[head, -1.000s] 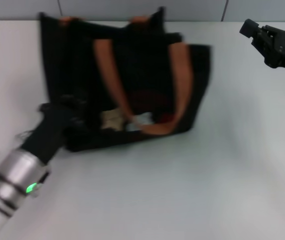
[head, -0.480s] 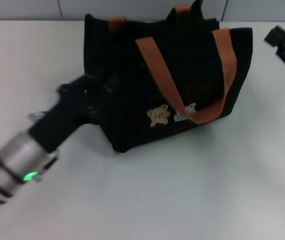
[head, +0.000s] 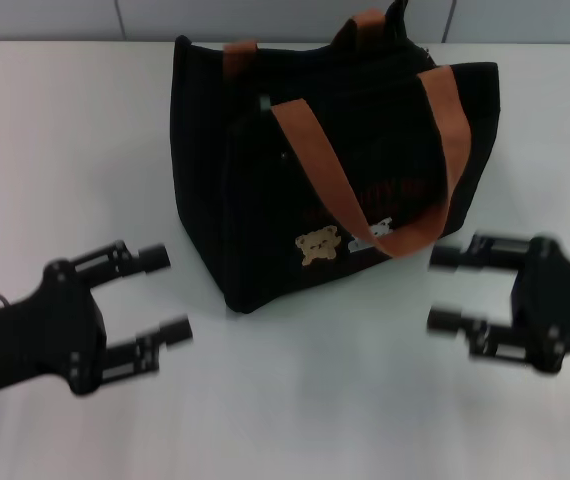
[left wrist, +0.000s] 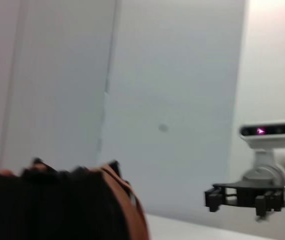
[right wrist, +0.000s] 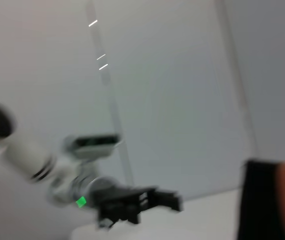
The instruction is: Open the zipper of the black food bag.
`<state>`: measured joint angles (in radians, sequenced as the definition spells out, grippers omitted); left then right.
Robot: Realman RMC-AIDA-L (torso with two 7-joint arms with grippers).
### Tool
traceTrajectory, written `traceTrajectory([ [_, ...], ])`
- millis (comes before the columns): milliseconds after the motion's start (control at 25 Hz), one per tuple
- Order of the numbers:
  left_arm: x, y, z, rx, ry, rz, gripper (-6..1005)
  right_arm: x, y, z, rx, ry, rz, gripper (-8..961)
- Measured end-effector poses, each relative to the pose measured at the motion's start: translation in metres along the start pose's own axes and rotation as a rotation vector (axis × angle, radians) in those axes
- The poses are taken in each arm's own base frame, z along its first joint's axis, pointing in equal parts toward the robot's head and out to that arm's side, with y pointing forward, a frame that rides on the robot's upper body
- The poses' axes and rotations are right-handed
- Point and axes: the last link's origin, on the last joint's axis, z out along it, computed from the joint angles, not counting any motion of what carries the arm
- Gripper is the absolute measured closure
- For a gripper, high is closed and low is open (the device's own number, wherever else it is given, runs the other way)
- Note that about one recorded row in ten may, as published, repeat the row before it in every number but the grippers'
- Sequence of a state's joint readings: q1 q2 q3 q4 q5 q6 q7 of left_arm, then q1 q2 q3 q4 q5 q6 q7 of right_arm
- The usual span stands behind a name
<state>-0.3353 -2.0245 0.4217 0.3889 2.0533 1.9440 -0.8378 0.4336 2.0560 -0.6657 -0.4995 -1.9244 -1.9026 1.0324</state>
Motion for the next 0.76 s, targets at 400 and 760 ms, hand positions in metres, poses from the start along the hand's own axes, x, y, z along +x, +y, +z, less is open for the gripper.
traceTrajectory([
  [400,-0.002,0.003,0.009,-0.056,-0.027,-0.001,191,0.000,-0.005,0.019,-0.063,0.054,-0.010,164],
  [760,-0.002,0.004,0.012,-0.051,-0.013,-0.003,191,-0.002,-0.008,0.021,-0.062,0.053,-0.026,164],
])
